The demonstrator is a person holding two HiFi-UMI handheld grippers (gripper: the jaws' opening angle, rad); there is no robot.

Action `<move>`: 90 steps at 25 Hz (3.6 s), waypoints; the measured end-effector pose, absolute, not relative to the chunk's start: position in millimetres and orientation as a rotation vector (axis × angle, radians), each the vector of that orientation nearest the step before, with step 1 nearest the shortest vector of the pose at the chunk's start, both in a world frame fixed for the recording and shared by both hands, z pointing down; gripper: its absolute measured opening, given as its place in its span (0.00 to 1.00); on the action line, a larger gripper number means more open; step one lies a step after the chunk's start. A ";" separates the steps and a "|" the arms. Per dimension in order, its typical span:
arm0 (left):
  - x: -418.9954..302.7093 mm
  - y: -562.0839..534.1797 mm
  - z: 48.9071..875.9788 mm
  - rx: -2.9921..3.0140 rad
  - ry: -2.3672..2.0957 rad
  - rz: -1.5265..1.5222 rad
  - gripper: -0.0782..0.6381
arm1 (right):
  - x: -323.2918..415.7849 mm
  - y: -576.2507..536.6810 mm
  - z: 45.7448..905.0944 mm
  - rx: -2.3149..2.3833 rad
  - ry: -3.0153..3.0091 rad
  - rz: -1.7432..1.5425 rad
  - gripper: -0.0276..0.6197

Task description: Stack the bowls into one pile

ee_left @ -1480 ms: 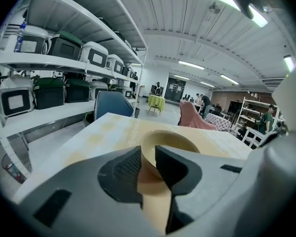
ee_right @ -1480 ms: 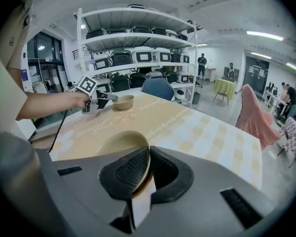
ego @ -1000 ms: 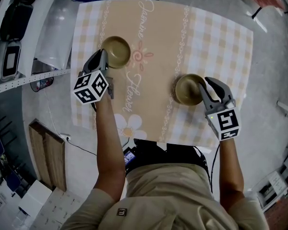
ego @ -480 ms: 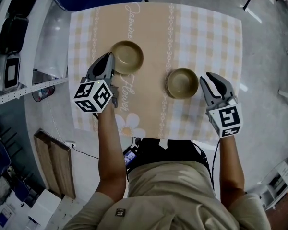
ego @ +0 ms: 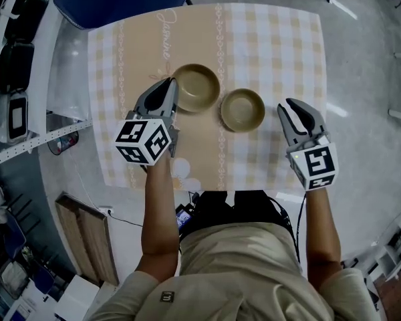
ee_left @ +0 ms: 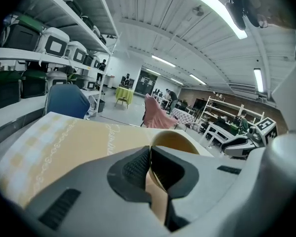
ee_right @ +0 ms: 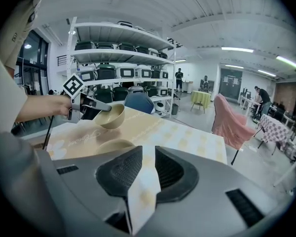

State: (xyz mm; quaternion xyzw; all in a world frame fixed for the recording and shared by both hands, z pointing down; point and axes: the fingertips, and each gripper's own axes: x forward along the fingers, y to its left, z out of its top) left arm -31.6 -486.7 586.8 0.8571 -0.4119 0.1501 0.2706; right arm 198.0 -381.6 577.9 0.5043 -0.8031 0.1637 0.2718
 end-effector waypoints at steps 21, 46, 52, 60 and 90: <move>57.8 -441.7 594.5 2.402 -0.853 0.545 0.13 | 231.3 -351.6 581.9 1.470 -2.144 0.495 0.16; 95.0 -411.5 629.5 2.473 -0.811 0.791 0.13 | 250.9 -328.1 596.6 1.482 -2.162 0.544 0.16; 98.6 -412.9 633.3 2.532 -0.845 0.869 0.16 | 253.1 -325.5 598.3 1.482 -2.166 0.553 0.16; 96.8 -411.4 613.6 2.584 -0.882 0.881 0.20 | 250.9 -320.9 580.7 1.499 -2.179 0.520 0.16; -85.2 -201.2 245.1 3.164 -1.134 0.035 0.12 | 23.9 -170.1 250.1 1.130 -2.455 -0.248 0.05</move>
